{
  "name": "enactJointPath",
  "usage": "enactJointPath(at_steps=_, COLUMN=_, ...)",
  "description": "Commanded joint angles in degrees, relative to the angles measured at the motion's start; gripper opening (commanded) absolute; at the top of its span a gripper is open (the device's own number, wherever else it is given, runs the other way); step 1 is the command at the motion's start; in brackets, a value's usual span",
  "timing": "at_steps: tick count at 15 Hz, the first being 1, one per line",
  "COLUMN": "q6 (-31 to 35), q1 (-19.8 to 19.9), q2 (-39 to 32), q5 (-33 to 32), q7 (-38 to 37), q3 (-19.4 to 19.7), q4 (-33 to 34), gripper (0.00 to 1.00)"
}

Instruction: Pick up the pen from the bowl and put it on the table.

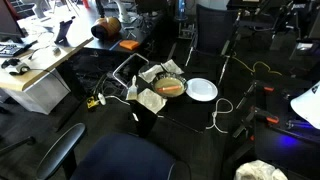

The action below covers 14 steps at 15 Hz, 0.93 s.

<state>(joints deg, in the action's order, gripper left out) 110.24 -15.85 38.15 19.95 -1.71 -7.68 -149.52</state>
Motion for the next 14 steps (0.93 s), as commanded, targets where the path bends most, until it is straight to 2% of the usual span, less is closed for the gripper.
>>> enactJointPath(at_steps=1, q6=-0.27, q1=0.75, q2=0.05, q5=0.36, q7=0.35, q3=-0.6, q4=0.12, gripper=1.0)
enactJointPath(at_steps=6, q6=0.6, q1=0.84, q2=-0.31, q5=-0.16, q7=0.85, q3=-0.76, q4=0.35, gripper=1.0)
enactJointPath(at_steps=8, q6=3.34, q1=2.79, q2=-1.78, q5=-4.64, q7=-0.21, q3=-2.52, q4=1.06, gripper=1.0)
enactJointPath(at_steps=14, q6=16.56, q1=5.5, q2=-11.16, q5=-16.7, q7=1.48, q3=-3.15, q4=3.88, gripper=1.0)
